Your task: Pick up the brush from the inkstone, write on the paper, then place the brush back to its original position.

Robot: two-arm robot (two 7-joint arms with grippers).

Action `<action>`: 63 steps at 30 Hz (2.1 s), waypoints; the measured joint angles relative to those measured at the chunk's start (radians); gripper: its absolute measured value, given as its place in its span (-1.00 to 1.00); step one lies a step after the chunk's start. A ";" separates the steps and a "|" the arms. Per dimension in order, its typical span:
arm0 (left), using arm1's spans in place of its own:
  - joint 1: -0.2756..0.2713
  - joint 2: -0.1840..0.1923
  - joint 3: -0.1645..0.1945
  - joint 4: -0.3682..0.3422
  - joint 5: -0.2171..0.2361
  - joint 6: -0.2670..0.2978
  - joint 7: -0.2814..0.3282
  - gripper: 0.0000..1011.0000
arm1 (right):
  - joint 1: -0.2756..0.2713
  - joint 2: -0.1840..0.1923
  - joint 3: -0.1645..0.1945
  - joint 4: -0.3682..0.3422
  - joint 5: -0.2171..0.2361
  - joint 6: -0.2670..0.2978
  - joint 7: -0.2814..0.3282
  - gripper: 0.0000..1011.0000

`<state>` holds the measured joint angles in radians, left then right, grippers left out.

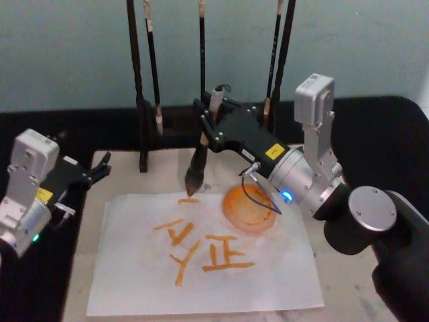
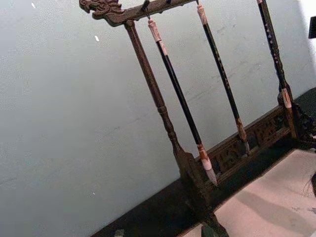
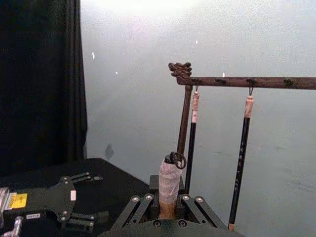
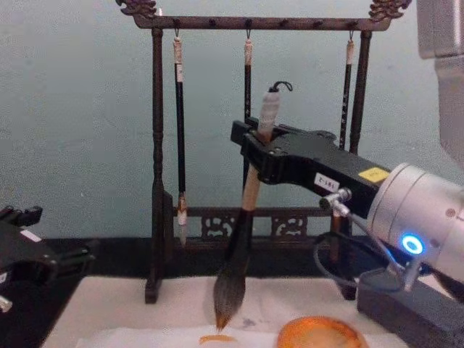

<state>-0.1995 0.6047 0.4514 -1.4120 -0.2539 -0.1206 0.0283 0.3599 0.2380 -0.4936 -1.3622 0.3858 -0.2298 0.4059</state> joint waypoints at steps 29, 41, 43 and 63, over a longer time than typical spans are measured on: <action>0.000 0.000 0.000 0.000 0.000 0.000 0.000 1.00 | -0.016 -0.047 0.033 0.040 -0.083 -0.025 0.035 -0.67; 0.000 0.000 0.000 0.000 0.000 0.000 0.000 1.00 | -0.043 -0.030 0.037 0.002 -0.098 -0.009 0.056 -0.67; 0.000 0.000 0.000 0.000 0.000 0.000 0.000 1.00 | -0.049 -0.024 0.037 -0.010 -0.099 -0.004 0.060 -0.67; 0.000 0.000 0.000 0.000 0.000 0.000 0.000 1.00 | -0.109 0.038 0.043 -0.120 -0.073 0.029 0.088 -0.67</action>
<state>-0.1995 0.6047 0.4514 -1.4120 -0.2539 -0.1206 0.0283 0.2506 0.2757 -0.4505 -1.4825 0.3128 -0.2004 0.4936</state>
